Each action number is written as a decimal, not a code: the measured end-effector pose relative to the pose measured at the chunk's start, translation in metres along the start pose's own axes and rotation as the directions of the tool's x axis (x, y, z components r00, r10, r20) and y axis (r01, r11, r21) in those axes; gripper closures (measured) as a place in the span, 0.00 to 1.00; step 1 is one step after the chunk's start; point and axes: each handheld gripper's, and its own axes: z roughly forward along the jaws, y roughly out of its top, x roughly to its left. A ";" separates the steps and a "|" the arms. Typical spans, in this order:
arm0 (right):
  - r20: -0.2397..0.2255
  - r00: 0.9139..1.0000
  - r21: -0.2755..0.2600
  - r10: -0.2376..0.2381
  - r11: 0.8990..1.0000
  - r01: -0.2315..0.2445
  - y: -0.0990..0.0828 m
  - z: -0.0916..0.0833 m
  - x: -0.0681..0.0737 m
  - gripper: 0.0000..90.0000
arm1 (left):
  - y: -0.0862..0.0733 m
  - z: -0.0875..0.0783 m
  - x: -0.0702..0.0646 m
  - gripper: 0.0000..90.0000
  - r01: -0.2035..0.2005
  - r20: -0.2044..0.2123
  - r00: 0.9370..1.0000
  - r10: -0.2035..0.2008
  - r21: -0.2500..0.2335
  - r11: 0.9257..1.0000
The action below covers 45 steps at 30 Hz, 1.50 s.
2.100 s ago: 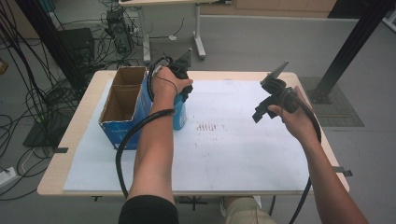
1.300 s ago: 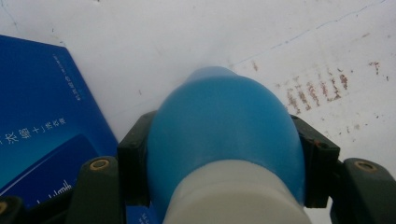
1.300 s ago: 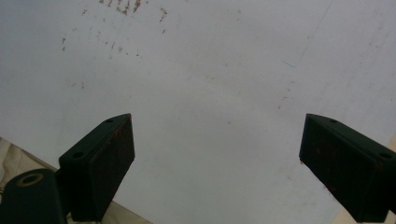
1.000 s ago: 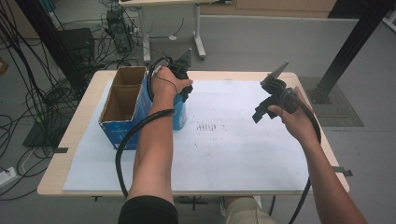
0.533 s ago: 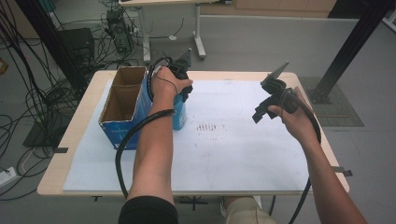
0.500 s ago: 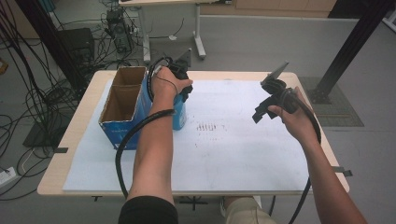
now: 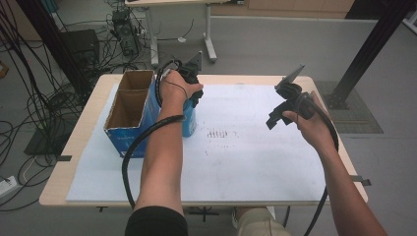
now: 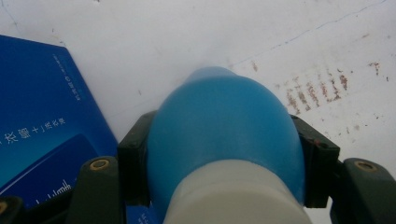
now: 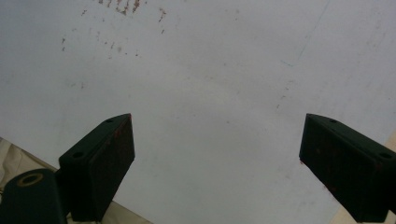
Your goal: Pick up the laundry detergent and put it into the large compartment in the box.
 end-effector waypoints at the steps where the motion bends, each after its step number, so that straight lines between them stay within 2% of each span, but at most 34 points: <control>1: -0.001 1.000 0.000 0.000 1.000 0.000 0.000 0.000 0.000 0.11 | 0.000 0.000 0.000 0.41 0.000 0.000 1.000 0.000 -0.001 1.000; 22: -0.002 1.000 -0.001 -0.001 1.000 0.001 0.000 -0.001 -0.001 0.11 | -0.003 -0.002 0.003 0.41 0.007 0.010 1.000 -0.007 -0.002 1.000; 29: -0.006 1.000 -0.004 -0.002 1.000 0.002 -0.001 -0.001 -0.001 0.11 | -0.004 -0.012 0.000 0.41 -0.001 0.012 1.000 0.001 -0.007 1.000; 33: -0.005 1.000 -0.008 -0.003 1.000 0.003 -0.003 -0.003 0.000 0.11 | -0.005 -0.031 0.000 0.41 -0.008 0.017 1.000 0.008 -0.013 1.000; 36: -0.001 1.000 -0.011 -0.005 1.000 0.005 -0.003 -0.004 0.001 0.11 | -0.009 -0.051 0.002 0.41 -0.006 0.024 1.000 0.007 -0.032 0.999; 37: -0.001 1.000 -0.011 -0.005 1.000 0.005 -0.003 -0.004 0.001 0.11 | -0.009 -0.051 0.002 0.41 -0.006 0.024 1.000 0.007 -0.032 0.999; 39: 0.001 1.000 -0.008 -0.005 1.000 0.005 -0.002 -0.006 0.004 0.11 | -0.016 -0.078 0.007 0.41 0.003 0.025 1.000 -0.002 -0.054 0.999; 40: 0.001 1.000 -0.008 -0.005 1.000 0.005 -0.002 -0.006 0.004 0.11 | -0.016 -0.078 0.007 0.41 0.003 0.025 1.000 -0.002 -0.054 0.999; 41: 0.008 1.000 -0.009 -0.007 1.000 0.007 -0.002 -0.006 0.006 0.11 | -0.017 -0.085 0.007 0.41 0.006 0.023 1.000 -0.005 -0.059 0.998; 42: 0.015 1.000 -0.007 -0.008 1.000 0.008 -0.001 -0.007 0.009 0.11 | -0.021 -0.106 0.009 0.41 0.007 0.013 1.000 -0.006 -0.073 0.997; 45: 0.018 1.000 -0.009 -0.019 1.000 0.019 0.001 -0.009 0.015 0.11 | -0.028 -0.139 0.013 0.41 0.017 0.004 1.000 -0.017 -0.085 0.996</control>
